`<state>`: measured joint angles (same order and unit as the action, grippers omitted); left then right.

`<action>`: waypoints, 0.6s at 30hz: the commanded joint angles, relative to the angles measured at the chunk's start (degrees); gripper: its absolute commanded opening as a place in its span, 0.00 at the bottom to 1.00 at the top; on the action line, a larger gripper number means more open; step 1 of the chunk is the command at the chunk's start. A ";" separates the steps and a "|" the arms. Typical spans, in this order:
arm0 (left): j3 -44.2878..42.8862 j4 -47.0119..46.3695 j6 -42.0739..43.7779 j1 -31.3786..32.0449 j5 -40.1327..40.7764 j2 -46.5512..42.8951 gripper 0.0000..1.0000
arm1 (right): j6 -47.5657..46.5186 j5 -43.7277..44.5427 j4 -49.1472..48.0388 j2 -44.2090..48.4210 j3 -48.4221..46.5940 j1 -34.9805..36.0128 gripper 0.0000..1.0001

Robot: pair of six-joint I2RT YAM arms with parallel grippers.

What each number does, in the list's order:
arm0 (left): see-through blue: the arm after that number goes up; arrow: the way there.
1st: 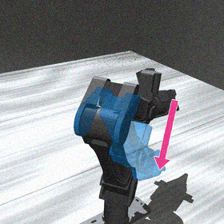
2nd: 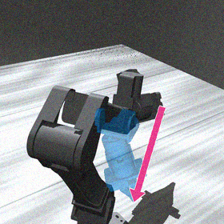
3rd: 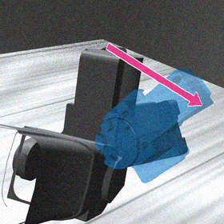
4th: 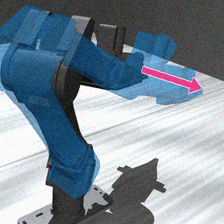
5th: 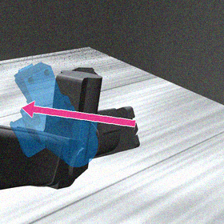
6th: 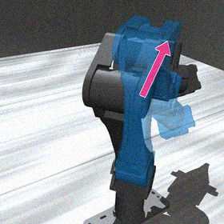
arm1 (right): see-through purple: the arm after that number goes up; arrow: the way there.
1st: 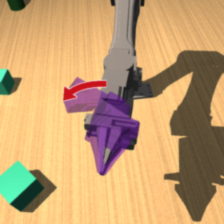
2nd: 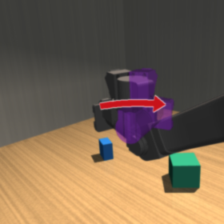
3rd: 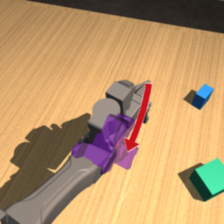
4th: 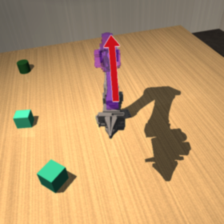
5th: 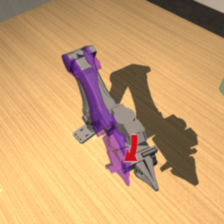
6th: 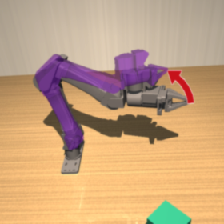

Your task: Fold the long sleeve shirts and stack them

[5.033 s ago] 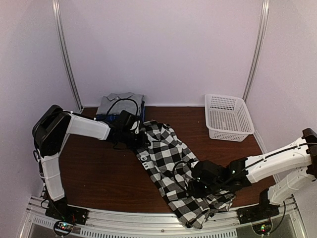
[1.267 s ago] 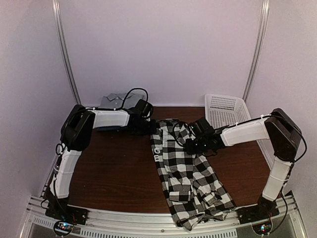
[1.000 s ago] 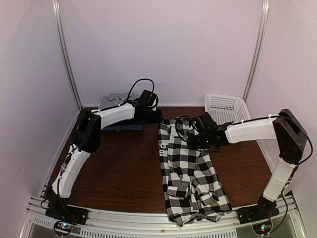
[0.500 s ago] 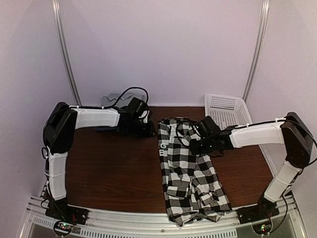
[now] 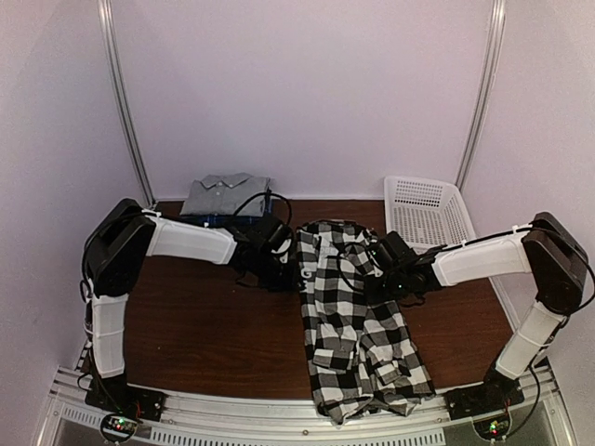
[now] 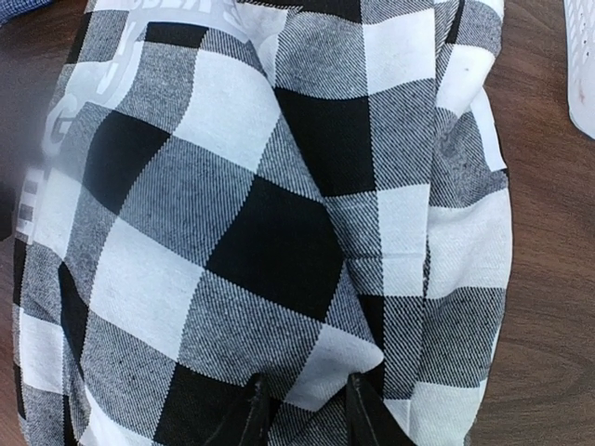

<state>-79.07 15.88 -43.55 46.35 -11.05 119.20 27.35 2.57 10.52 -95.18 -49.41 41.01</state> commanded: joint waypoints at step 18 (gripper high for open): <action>-1.36 -1.40 -3.09 -0.84 3.81 2.54 0.00 | -1.28 0.04 -4.01 -4.87 -2.15 0.19 0.30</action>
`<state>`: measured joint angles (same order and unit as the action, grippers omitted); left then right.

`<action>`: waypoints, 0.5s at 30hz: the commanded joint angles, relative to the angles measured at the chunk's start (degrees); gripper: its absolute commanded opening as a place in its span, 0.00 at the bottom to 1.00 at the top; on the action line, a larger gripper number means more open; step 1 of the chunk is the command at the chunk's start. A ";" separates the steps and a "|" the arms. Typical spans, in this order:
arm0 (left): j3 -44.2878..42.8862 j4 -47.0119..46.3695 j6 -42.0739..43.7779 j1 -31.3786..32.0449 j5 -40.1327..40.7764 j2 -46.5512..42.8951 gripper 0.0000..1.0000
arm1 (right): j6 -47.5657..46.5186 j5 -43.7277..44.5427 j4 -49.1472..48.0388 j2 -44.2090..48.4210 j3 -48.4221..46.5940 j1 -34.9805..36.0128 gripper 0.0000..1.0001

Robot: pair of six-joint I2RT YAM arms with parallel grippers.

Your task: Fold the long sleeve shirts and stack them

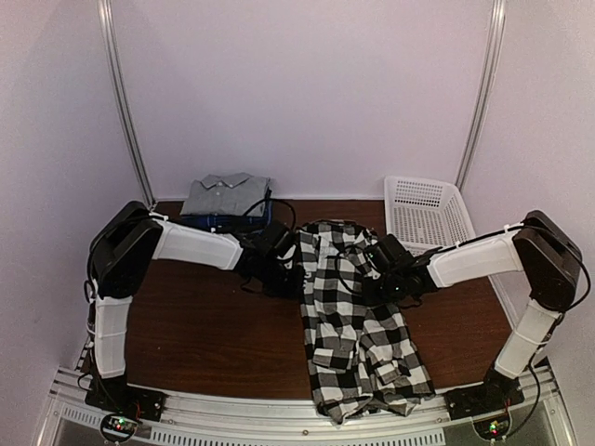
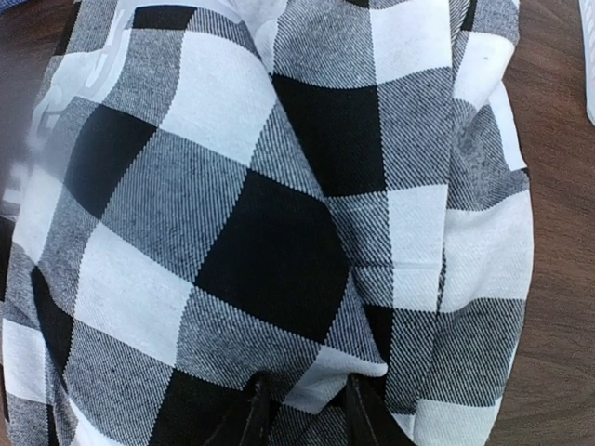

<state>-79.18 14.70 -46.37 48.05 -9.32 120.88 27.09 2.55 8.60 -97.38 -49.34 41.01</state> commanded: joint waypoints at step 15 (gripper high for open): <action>-13.21 4.60 8.10 -14.66 0.53 7.53 0.00 | -3.09 -1.55 2.77 -21.59 -25.68 -0.93 0.30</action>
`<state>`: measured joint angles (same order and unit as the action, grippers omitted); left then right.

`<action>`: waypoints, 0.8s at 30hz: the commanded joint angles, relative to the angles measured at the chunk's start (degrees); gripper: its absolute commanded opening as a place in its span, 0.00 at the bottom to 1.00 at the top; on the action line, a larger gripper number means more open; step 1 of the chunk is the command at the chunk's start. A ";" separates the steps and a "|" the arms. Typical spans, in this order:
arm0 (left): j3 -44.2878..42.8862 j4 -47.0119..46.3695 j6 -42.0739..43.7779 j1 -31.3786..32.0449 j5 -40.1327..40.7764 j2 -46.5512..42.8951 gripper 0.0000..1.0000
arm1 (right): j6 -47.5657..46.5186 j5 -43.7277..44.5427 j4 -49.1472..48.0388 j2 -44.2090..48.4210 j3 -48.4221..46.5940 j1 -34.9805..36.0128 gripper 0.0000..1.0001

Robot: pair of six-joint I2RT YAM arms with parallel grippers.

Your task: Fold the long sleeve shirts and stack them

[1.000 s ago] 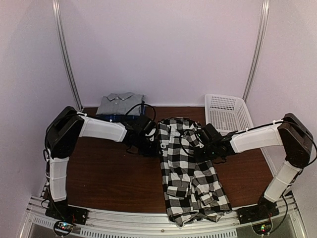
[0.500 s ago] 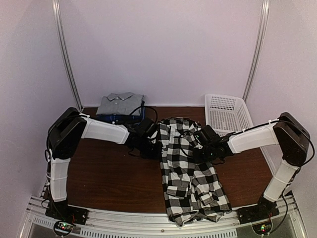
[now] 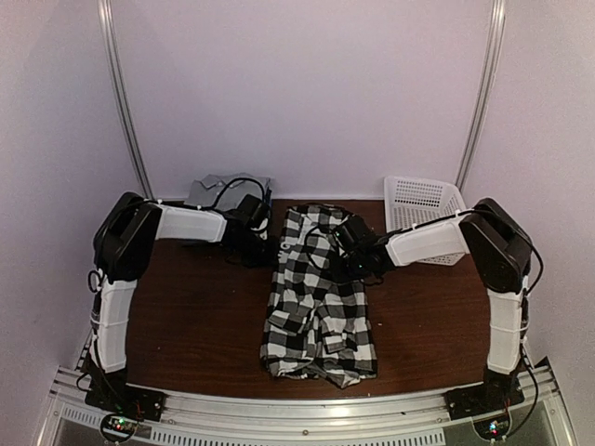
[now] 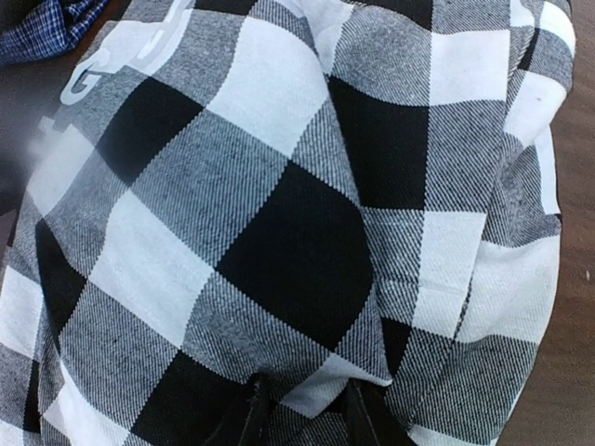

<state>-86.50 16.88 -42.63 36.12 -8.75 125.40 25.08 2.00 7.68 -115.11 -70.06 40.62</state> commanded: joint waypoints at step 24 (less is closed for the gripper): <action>27.73 1.24 5.11 2.09 -4.87 -33.96 0.42 | 3.03 -3.87 6.87 18.60 2.60 9.84 0.43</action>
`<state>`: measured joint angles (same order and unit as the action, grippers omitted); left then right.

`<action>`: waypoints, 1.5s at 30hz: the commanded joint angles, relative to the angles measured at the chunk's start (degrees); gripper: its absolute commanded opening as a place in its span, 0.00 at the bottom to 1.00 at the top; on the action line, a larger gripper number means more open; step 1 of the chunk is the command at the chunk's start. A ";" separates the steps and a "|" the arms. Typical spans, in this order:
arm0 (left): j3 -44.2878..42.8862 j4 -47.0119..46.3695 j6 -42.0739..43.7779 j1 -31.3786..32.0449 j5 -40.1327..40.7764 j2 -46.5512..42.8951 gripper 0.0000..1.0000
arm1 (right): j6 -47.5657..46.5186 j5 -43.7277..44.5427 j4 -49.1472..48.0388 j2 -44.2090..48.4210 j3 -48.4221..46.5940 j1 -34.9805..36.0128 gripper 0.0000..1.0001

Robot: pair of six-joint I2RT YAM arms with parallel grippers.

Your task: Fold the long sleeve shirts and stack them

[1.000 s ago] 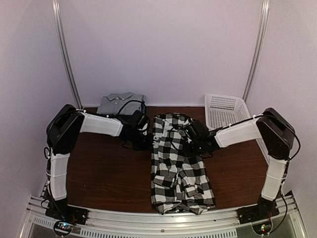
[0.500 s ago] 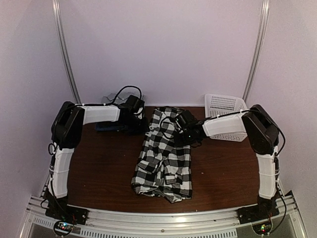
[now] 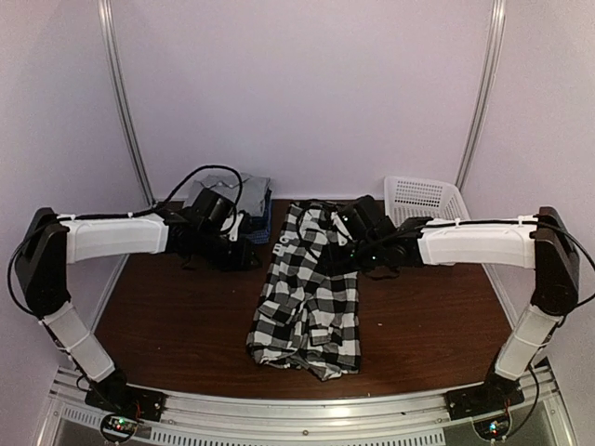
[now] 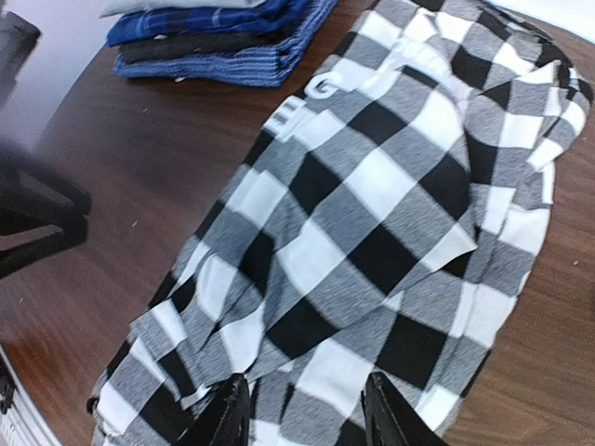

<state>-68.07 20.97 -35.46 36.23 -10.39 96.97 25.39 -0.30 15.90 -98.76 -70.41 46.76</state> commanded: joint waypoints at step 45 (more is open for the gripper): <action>32.04 -9.24 -19.70 22.90 2.66 -17.58 0.05 | 8.93 -1.72 -9.12 -16.88 -2.47 14.46 0.37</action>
<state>-32.86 9.08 -56.23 58.61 -7.07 81.06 33.71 -4.14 5.87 -114.37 -71.05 61.34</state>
